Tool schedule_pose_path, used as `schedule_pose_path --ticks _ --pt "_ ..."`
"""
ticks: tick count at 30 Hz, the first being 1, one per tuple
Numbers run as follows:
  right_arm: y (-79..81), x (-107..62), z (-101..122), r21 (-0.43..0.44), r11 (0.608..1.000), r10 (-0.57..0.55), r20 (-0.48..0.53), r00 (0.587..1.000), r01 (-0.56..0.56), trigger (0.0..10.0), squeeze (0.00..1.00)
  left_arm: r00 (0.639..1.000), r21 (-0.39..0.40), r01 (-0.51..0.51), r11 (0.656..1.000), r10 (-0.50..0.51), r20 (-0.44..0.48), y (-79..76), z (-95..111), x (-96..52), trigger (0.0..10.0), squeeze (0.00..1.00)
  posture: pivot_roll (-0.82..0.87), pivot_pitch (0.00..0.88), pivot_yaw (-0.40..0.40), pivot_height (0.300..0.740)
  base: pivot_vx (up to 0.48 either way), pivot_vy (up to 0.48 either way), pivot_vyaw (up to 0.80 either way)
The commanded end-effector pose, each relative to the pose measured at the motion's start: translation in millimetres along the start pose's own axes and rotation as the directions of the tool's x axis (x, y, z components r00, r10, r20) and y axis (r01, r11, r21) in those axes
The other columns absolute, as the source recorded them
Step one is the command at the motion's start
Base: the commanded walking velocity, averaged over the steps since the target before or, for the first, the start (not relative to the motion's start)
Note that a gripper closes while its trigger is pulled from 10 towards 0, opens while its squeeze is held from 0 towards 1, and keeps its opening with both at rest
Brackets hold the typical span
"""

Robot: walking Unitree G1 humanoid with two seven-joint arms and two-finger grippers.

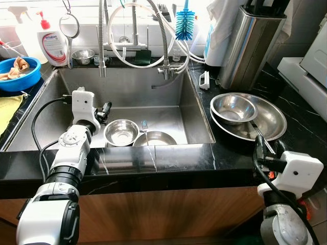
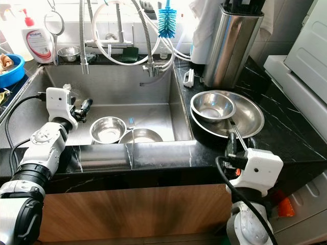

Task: Kitchen organization

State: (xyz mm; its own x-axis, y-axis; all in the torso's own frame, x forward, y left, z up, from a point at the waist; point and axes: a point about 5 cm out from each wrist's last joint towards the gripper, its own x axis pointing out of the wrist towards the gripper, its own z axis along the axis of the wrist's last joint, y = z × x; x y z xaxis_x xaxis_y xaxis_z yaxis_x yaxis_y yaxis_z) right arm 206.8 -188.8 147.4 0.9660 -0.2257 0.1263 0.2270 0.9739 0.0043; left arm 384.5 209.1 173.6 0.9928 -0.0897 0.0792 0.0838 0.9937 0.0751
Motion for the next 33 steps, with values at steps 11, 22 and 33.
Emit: schedule_pose_path --ticks 11,22,33 --pt "-11.6 0.2 -4 -0.012 0.999 -0.050 -0.010 0.999 0.050 10.0 0.00 0.999 0.015 0.013 1.000 -0.013 0.037 -1.8 9 2.1 10.0 0.00 -0.02 0.060 -0.029 0.740 0.000 0.000 0.00" --pt "-13.3 4.0 -17 -0.013 0.999 -0.035 -0.093 0.995 0.034 10.0 0.00 0.999 0.019 0.015 1.000 -0.015 0.041 -2.3 9 1.9 10.0 0.00 -0.02 0.057 -0.030 0.740 0.000 0.000 0.00" --pt "-3.3 4.4 -18 0.015 1.000 0.026 -0.098 0.995 -0.024 2.1 0.00 0.998 0.020 0.016 1.000 -0.017 0.052 -2.8 11 2.3 10.0 0.00 -0.02 0.052 -0.030 0.740 0.000 0.000 0.00"
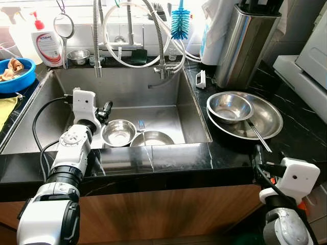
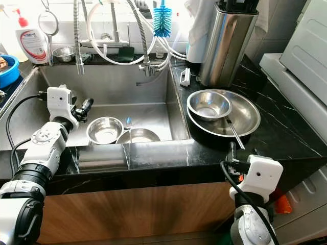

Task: Kitchen organization

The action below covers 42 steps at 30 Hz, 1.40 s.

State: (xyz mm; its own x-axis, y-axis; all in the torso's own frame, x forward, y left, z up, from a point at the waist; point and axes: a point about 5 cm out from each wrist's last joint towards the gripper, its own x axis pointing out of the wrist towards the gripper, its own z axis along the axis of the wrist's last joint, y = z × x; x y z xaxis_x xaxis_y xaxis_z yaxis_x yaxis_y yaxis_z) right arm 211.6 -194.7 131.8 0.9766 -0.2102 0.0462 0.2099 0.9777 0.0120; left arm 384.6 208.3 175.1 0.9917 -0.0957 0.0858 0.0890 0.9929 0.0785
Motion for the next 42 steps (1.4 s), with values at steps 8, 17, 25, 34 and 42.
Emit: schedule_pose_path --ticks 8,17,25,34,42 --pt "1.9 2.3 0 0.010 1.000 0.021 -0.008 1.000 -0.021 2.1 0.00 0.999 0.016 0.011 1.000 -0.012 0.049 -2.8 10 2.3 10.0 0.00 -0.02 0.048 -0.032 0.740 0.000 0.000 0.00" --pt "0.6 3.3 1 0.006 1.000 0.023 0.001 1.000 -0.023 2.2 0.00 0.999 0.013 0.014 1.000 -0.014 0.049 -3.8 10 2.3 10.0 0.00 -0.02 0.048 -0.034 0.740 0.000 0.000 0.00" --pt "-0.3 3.7 3 0.005 1.000 0.011 0.010 1.000 -0.011 2.1 0.00 0.999 0.015 0.013 1.000 -0.014 0.052 -3.9 10 2.1 10.0 0.00 -0.02 0.050 -0.035 0.740 0.000 0.000 0.00" --pt "-5.4 6.5 15 -0.008 0.998 -0.065 0.081 0.995 0.065 0.0 0.00 0.998 0.016 0.011 1.000 -0.012 0.056 -2.9 11 1.8 10.0 0.00 -0.02 0.052 -0.035 0.740 0.000 0.000 0.00" --pt "-4.0 12.6 43 -0.078 0.993 -0.071 0.215 0.974 0.090 10.0 0.00 0.998 0.012 0.012 1.000 -0.013 0.064 -4.2 12 2.2 10.0 0.00 -0.02 0.051 -0.036 0.740 0.000 0.000 0.00"
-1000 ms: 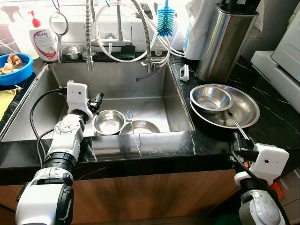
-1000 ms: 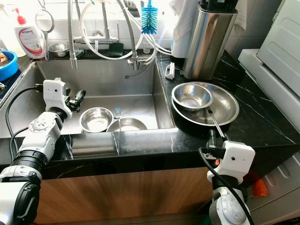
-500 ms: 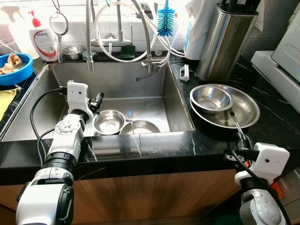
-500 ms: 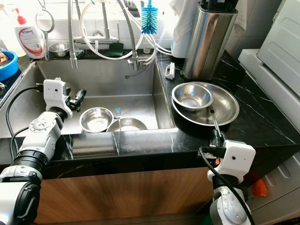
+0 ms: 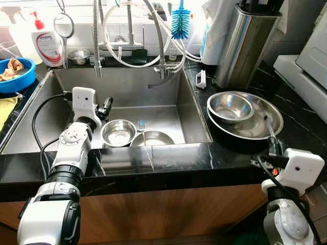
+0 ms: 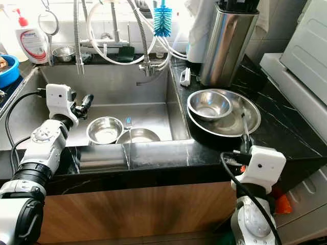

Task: Kitchen organization

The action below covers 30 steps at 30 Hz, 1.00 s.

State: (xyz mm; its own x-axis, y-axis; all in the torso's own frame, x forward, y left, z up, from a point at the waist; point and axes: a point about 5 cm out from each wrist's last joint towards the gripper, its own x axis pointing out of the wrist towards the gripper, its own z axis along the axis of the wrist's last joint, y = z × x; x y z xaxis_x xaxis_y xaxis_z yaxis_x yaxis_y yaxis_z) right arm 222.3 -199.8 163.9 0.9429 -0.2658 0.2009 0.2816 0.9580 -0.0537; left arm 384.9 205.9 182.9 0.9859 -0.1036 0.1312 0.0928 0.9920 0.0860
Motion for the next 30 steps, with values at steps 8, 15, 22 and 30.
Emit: schedule_pose_path --ticks 8,15,22,30 --pt "-0.4 7.8 25 -0.020 1.000 -0.011 0.115 0.993 0.014 10.0 0.00 1.000 -0.004 0.001 1.000 -0.001 0.027 -3.2 5 1.4 10.0 0.00 -0.02 0.050 -0.039 0.740 0.000 0.000 0.00" --pt "27.4 13.8 47 0.118 0.963 0.222 0.167 0.961 -0.243 10.0 0.00 0.999 -0.033 0.009 0.999 -0.008 0.038 -5.7 7 3.0 10.0 0.00 -0.02 0.051 -0.038 0.740 0.000 0.000 0.00" --pt "33.9 12.6 51 0.162 0.939 0.274 0.181 0.945 -0.303 10.0 0.00 0.999 -0.042 0.013 0.999 -0.012 0.042 -6.7 8 3.3 10.0 0.00 -0.02 0.049 -0.039 0.740 0.000 0.000 0.00" --pt "53.8 -9.8 52 0.437 0.694 0.535 0.218 0.816 -0.572 10.0 0.00 0.998 -0.084 0.029 0.996 -0.024 0.063 -7.4 14 4.5 10.0 0.00 -0.01 0.042 -0.041 0.740 0.000 0.000 0.00"
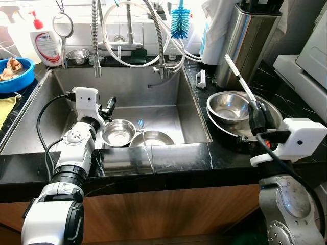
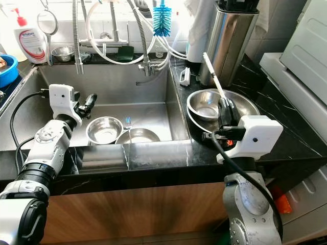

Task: Kitchen organization

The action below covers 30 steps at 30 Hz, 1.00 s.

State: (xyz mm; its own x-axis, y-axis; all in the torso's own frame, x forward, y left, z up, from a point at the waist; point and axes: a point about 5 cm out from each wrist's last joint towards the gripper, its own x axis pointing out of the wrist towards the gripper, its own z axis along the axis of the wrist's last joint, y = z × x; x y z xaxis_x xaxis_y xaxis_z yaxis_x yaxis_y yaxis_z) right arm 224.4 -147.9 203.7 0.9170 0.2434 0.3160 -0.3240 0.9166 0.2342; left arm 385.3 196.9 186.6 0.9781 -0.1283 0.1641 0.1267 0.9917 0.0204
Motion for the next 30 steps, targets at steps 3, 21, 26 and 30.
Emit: schedule_pose_path --ticks 3,21,26,30 --pt "11.0 -8.4 7 0.168 0.973 0.155 0.025 0.988 -0.157 10.0 0.00 0.999 -0.030 0.014 0.999 -0.013 0.038 -0.5 13 4.1 10.0 0.00 -0.01 0.036 -0.039 0.740 0.000 0.000 0.00" --pt "7.5 -45.4 2 0.479 0.832 0.274 0.086 0.958 -0.280 10.0 0.00 0.982 -0.150 0.165 0.975 -0.149 0.113 -11.3 27 4.5 10.0 0.00 0.00 0.007 -0.034 0.740 0.000 0.000 0.00" --pt "2.2 -63.9 -11 0.556 0.798 0.258 0.037 0.965 -0.234 10.0 0.00 0.979 -0.238 0.190 0.952 -0.165 0.124 -8.6 30 4.5 10.0 0.00 0.00 0.026 -0.036 0.740 0.000 0.000 0.00" --pt "-4.9 -76.8 -14 0.583 0.787 0.237 0.017 0.971 -0.202 10.0 0.00 0.980 -0.314 0.188 0.931 -0.158 0.119 -0.5 28 1.3 10.0 0.00 0.00 0.040 -0.036 0.740 0.000 0.000 0.00"
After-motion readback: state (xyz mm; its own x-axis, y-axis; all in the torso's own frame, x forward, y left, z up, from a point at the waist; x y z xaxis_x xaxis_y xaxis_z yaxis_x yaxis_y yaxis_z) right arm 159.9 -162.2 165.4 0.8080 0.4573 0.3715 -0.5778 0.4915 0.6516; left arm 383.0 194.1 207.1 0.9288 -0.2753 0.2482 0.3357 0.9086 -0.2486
